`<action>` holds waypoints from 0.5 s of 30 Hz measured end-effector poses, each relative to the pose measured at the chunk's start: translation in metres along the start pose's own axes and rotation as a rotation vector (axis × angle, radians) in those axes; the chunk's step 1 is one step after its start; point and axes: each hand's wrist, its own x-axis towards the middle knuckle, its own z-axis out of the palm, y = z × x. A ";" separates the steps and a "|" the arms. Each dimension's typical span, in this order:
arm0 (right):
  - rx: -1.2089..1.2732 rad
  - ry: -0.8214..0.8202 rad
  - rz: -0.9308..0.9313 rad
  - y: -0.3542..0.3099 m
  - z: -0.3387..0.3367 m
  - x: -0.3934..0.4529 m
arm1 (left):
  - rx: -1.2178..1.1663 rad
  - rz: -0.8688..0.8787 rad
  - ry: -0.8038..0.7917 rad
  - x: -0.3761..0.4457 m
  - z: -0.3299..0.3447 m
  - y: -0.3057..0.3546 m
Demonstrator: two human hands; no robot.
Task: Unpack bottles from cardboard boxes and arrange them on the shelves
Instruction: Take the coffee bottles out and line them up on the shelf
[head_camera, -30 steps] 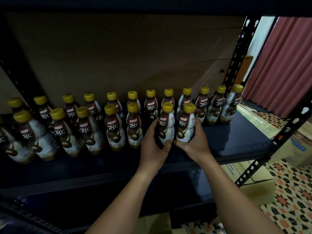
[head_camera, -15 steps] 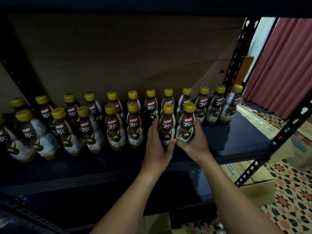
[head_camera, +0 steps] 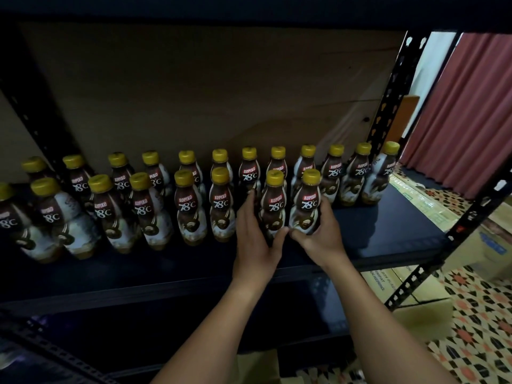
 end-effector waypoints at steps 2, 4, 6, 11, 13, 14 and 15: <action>-0.019 0.000 -0.013 0.001 0.000 0.000 | 0.041 0.006 0.006 -0.005 0.000 0.000; -0.033 -0.007 -0.026 0.002 0.001 0.000 | 0.098 0.035 0.025 -0.011 -0.001 0.000; -0.036 -0.024 -0.032 0.004 0.004 0.000 | 0.154 0.086 0.070 -0.014 0.001 0.000; -0.047 -0.052 -0.065 0.005 0.008 0.000 | 0.212 0.074 0.175 -0.014 0.004 -0.002; -0.047 -0.058 -0.063 0.006 0.008 0.000 | 0.246 0.100 0.179 -0.014 0.005 -0.002; -0.048 -0.060 -0.061 0.006 0.008 0.000 | 0.265 0.122 0.182 -0.014 0.005 -0.003; -0.050 -0.061 -0.056 0.006 0.009 0.000 | 0.272 0.133 0.190 -0.014 0.006 -0.004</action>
